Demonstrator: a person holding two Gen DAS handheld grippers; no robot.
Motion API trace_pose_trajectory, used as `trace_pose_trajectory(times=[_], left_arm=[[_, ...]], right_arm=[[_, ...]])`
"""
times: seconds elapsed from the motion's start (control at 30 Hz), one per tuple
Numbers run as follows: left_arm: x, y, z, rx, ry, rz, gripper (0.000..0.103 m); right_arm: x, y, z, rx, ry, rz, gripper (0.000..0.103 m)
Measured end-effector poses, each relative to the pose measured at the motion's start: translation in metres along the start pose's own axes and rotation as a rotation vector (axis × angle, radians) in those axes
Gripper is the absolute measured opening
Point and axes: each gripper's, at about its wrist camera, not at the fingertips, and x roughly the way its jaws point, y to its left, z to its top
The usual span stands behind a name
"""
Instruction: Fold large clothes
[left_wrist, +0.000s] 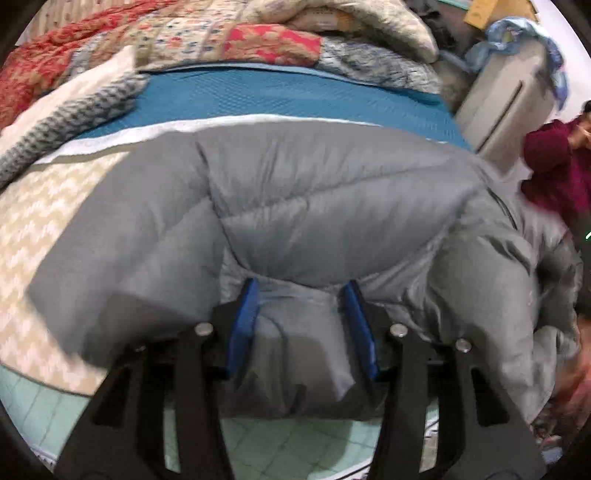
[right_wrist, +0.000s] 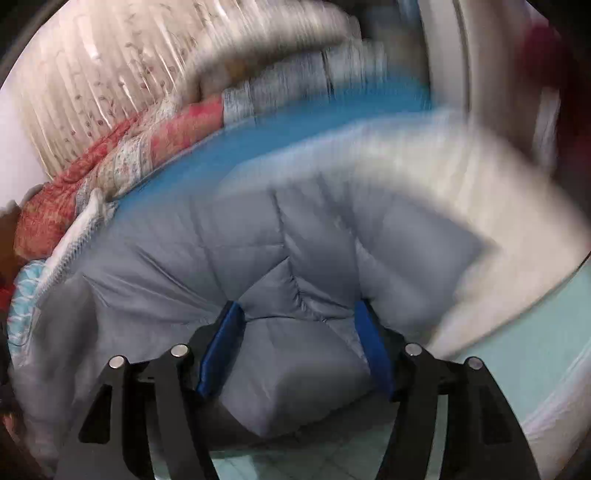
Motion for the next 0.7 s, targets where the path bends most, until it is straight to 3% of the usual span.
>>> trace_pose_trajectory(times=[0.1,0.17,0.3,0.47,0.57,0.63,0.7], left_arm=[[0.002,-0.008,0.001,0.038,0.025,0.054,0.048],[-0.004,-0.007,0.002,0.036,0.039,0.047,0.048],[-0.038,0.0,-0.007,0.019,-0.001,-0.011,0.048],[-0.083,-0.009,-0.002,-0.028,-0.103,-0.118,0.048],[-0.081,-0.037,0.003,0.04,-0.097,-0.141,0.048],[-0.056,-0.059,-0.002,0.111,-0.028,-0.11,0.048],[-0.023,-0.068,-0.012,0.161,0.047,-0.06,0.048]], right_arm=[[-0.009,0.005,-0.002,0.018,-0.014,-0.023,0.059],[-0.024,0.01,0.001,0.023,-0.019,-0.018,0.059],[-0.075,0.018,-0.004,0.026,-0.136,0.062,0.059],[-0.1,0.066,-0.02,-0.11,-0.202,0.104,0.059],[-0.07,0.088,-0.035,-0.16,-0.106,0.126,0.059],[-0.032,0.089,-0.054,-0.174,0.015,0.056,0.059],[-0.009,0.085,-0.062,-0.193,0.055,0.005,0.059]])
